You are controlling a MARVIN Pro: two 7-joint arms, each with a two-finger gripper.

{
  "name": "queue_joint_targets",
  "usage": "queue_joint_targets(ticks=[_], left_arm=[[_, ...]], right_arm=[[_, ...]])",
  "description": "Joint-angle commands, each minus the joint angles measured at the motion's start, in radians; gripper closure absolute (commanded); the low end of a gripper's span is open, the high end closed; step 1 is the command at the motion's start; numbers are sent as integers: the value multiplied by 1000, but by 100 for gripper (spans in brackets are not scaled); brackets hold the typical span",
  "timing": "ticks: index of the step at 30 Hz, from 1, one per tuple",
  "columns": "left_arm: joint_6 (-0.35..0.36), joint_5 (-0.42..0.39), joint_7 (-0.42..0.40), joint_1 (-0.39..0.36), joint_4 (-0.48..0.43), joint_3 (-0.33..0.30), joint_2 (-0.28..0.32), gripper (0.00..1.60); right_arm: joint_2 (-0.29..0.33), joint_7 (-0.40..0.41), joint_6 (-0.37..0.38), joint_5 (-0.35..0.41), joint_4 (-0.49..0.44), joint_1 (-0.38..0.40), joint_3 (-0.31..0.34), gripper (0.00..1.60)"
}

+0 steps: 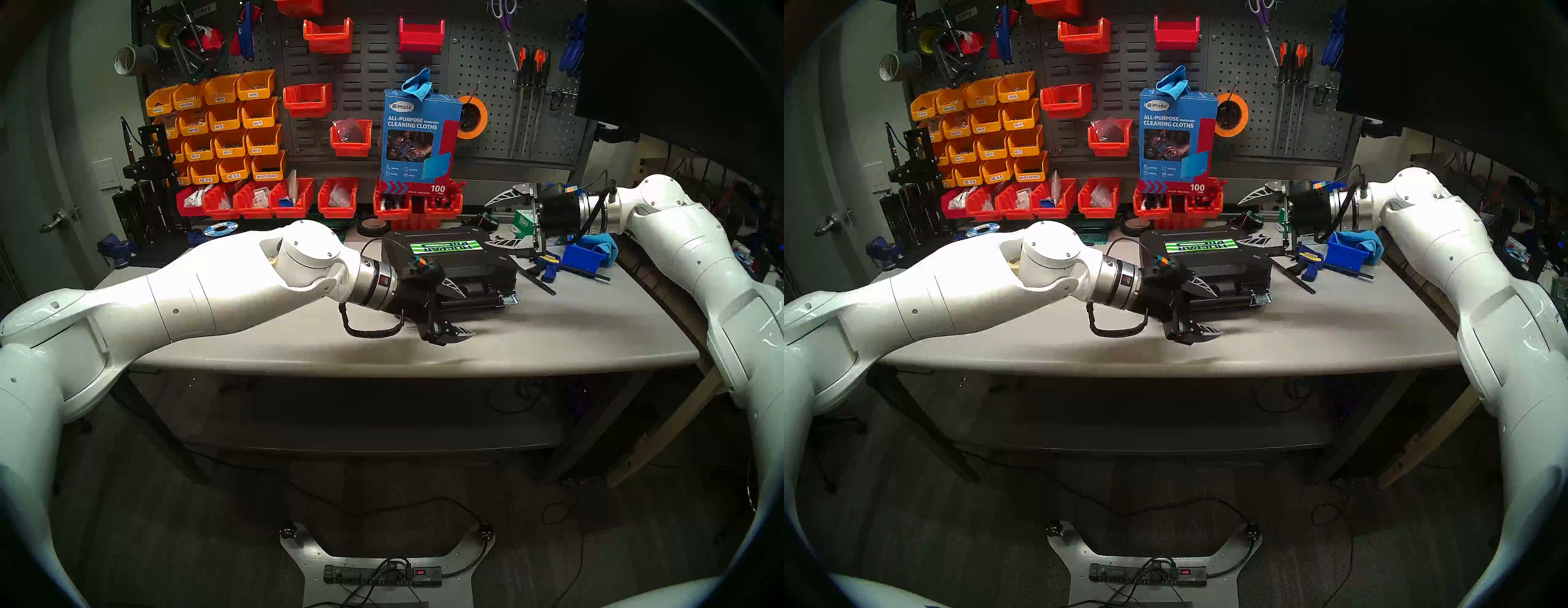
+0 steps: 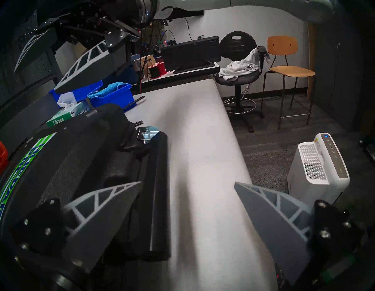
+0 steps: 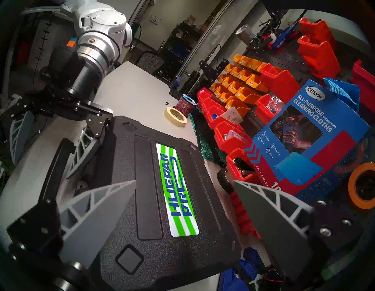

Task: Open the tool box

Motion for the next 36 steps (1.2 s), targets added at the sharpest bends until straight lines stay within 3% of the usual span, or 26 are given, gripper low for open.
queue_joint_targets(ticks=[1, 2, 3, 4, 26, 36], left_arm=[[-8, 2, 5, -16, 10, -14, -21, 0], [-4, 8, 9, -19, 11, -12, -22, 16], [-4, 8, 10, -18, 14, -12, -24, 132], [-6, 14, 12, -18, 17, -10, -26, 160], [-30, 55, -18, -38, 44, -10, -38, 160], [-47, 168, -47, -76, 31, 15, -32, 160]], right_arm=[[1, -4, -2, 3, -4, 19, 9, 0], [1, -4, -2, 3, -4, 19, 9, 0], [1, -4, -2, 3, -4, 19, 9, 0], [1, -4, -2, 3, -4, 19, 9, 0], [1, -4, -2, 3, -4, 19, 9, 0], [1, -4, -2, 3, -4, 19, 9, 0]])
